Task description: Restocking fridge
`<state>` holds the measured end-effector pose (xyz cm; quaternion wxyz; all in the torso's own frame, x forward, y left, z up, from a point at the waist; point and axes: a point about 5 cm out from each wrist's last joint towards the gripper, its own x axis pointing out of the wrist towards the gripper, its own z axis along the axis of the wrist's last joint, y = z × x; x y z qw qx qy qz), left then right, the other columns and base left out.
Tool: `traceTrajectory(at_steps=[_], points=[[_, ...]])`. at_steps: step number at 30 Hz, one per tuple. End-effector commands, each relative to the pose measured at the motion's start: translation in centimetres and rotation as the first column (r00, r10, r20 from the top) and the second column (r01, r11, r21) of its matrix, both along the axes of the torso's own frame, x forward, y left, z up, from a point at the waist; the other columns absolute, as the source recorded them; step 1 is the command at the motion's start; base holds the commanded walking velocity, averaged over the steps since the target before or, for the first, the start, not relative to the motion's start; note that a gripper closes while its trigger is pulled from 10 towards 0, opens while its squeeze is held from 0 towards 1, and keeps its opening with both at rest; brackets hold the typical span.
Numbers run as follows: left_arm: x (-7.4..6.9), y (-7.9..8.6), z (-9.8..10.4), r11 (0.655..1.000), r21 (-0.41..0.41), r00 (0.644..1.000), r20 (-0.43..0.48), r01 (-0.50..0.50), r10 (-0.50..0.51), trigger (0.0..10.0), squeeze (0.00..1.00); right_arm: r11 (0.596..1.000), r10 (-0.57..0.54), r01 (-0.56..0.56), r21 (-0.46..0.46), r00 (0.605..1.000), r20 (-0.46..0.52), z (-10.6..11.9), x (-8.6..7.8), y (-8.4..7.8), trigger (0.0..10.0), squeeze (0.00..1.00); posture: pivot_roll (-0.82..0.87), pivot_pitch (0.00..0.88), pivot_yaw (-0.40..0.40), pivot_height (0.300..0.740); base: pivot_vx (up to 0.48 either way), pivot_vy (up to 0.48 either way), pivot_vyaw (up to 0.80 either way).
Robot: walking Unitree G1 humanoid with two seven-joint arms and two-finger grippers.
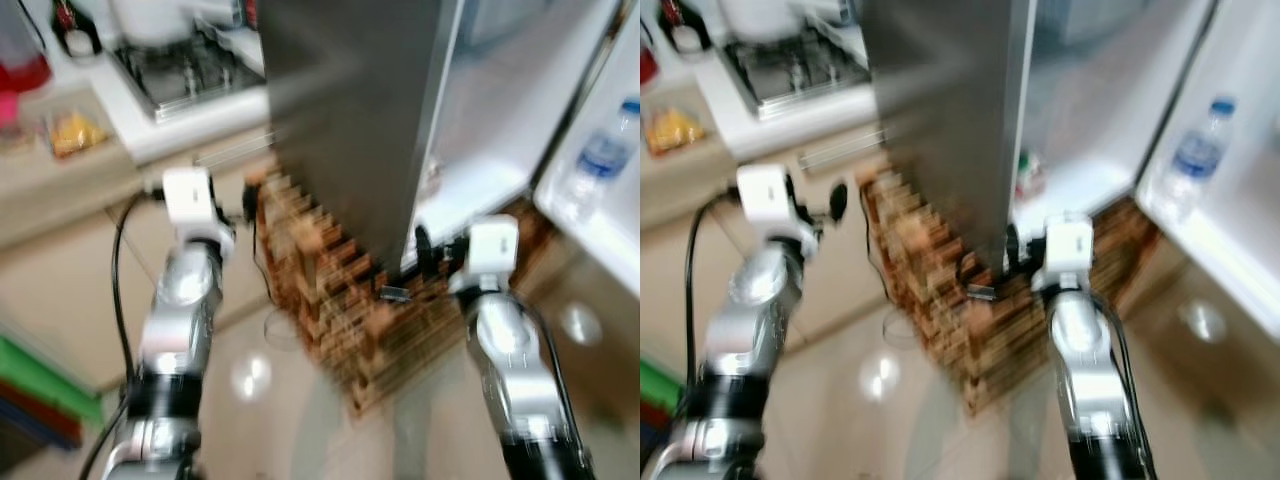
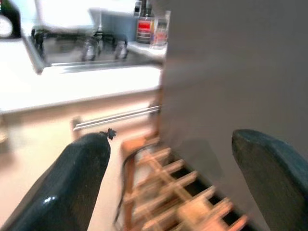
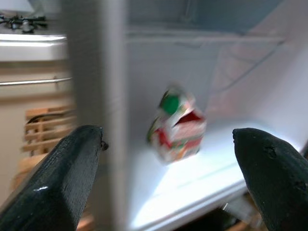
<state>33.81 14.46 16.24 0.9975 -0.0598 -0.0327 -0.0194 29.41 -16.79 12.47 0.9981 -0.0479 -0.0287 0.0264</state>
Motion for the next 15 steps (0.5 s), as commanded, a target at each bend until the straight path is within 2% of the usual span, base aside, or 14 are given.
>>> traceTrajectory(at_steps=[1, 7, 8, 10, 13, 15], points=[[0.3, -0.7, 0.8, 1.000, 0.007, 0.999, 0.041, 0.019, -0.019, 10.0, 0.00, 1.000, -0.022, 0.022, -0.019, 1.000, 0.020, 0.6, 0.0, -1.1, 10.0, 0.00, -0.16, 0.000, 0.044, 0.740, 0.000, 0.000, 0.52], [0.1, -1.6, 1.1, 0.997, 0.005, 0.995, 0.064, 0.077, -0.077, 10.0, 0.00, 0.999, -0.029, 0.030, -0.037, 0.999, 0.027, 1.0, -0.5, -1.7, 10.0, 0.00, -0.19, 0.000, 0.057, 0.740, 0.000, 0.000, 0.00], [-0.2, -2.2, 1.4, 0.993, 0.004, 0.988, 0.095, 0.118, -0.118, 10.0, 0.00, 0.998, -0.034, 0.035, -0.042, 0.999, 0.022, 0.7, -0.8, -1.8, 10.0, 0.00, -0.21, 0.000, 0.080, 0.740, 0.000, 0.000, 0.00], [-0.3, -2.4, 1.5, 0.992, 0.014, 0.986, 0.108, 0.128, -0.129, 10.0, 0.00, 0.998, -0.040, 0.041, -0.043, 0.999, 0.019, 0.5, -0.9, -1.9, 10.0, 0.00, -0.21, 0.000, 0.088, 0.740, 0.000, 0.000, 0.00], [-0.5, -3.2, 2.1, 0.980, 0.045, 0.970, 0.143, 0.193, -0.197, 10.0, 0.00, 0.997, -0.071, 0.071, -0.020, 0.997, 0.017, 0.2, -1.3, -1.9, 10.0, 0.00, -0.21, 0.000, 0.104, 0.740, 0.000, 0.000, 0.00], [-0.5, -3.3, 2.0, 0.978, 0.046, 0.968, 0.142, 0.203, -0.208, 10.0, 0.00, 0.997, -0.076, 0.076, -0.011, 0.997, 0.015, 0.1, -1.4, -1.8, 10.0, 0.00, -0.22, 0.000, 0.119, 0.740, 0.000, 0.000, 0.00]])
